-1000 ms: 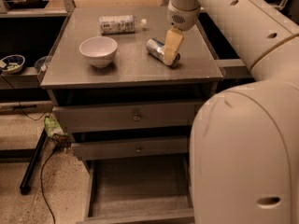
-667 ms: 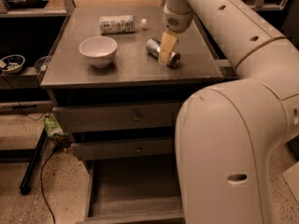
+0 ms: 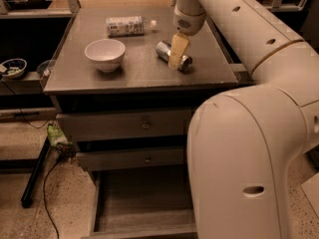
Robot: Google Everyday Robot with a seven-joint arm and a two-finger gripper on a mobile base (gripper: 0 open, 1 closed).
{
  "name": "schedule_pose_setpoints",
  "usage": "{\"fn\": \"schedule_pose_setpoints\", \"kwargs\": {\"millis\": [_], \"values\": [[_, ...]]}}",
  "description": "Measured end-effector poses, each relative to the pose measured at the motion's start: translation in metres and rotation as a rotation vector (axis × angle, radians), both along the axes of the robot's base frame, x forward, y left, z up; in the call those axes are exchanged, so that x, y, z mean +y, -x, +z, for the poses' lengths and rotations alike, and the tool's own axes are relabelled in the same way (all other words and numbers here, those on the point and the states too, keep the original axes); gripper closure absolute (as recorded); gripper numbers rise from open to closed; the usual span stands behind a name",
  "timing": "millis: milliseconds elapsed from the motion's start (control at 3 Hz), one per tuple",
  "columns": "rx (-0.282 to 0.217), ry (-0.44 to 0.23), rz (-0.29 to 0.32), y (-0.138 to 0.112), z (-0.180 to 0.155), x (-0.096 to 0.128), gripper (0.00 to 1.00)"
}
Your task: Place redbull can into bottom drawer
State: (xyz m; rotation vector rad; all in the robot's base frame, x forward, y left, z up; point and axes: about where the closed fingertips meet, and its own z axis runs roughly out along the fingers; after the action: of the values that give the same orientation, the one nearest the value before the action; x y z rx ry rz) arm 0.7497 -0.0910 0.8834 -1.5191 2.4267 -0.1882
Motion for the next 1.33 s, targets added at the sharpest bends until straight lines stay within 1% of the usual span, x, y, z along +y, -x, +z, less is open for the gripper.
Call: {"fn": "schedule_pose_setpoints", "kwargs": {"millis": [333,667,1333], "values": [[0.011,-0.045,0.004,-0.005,-0.004,0.004,0.00],[0.028,-0.076,0.009,-0.009,-0.012,0.009,0.00],[0.052,-0.104,0.015,-0.016,-0.026,0.015,0.00]]}}
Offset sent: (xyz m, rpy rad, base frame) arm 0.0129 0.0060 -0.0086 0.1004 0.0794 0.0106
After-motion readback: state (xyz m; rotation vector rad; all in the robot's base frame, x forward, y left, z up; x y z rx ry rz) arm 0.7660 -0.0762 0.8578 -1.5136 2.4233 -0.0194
